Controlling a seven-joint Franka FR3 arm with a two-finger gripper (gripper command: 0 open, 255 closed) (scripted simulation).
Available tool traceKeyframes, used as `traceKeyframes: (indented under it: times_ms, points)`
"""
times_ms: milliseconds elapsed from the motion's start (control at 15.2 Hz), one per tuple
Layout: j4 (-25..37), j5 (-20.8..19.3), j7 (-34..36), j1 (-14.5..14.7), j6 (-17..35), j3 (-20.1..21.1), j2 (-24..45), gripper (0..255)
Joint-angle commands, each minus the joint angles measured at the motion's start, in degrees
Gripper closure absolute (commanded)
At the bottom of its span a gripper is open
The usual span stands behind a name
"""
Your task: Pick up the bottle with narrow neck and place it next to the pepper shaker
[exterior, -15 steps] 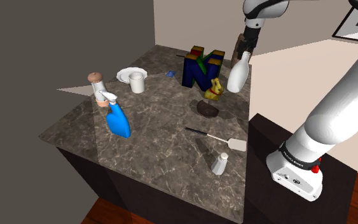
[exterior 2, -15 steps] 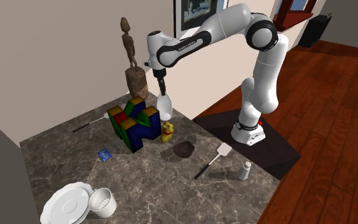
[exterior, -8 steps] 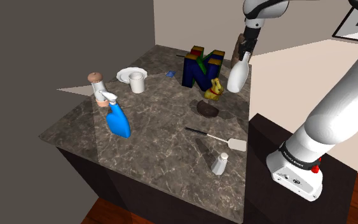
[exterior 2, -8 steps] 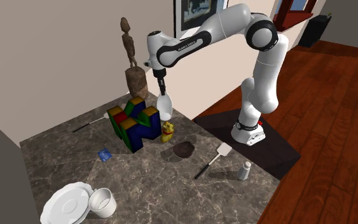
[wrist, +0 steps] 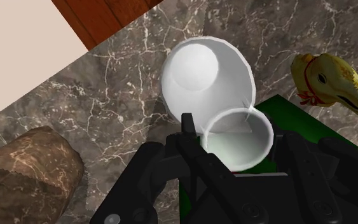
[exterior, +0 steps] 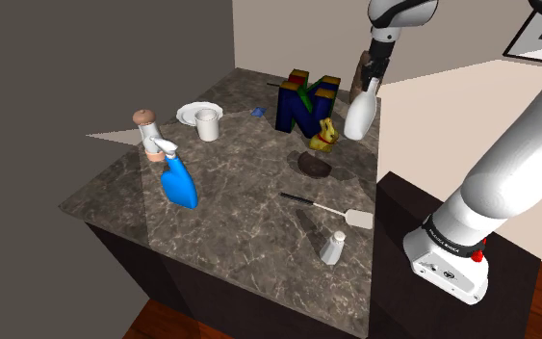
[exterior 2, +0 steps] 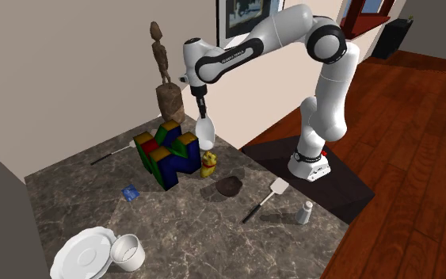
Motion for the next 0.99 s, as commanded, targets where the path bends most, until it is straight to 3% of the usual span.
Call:
traceKeyframes:
  times_ms: [0, 924]
  points:
    - [0.81, -0.15, 0.09, 0.03, -1.14, 0.01, -0.38, 255]
    - [9.19, -0.95, 0.54, 0.21, -11.63, 0.16, -2.63, 255]
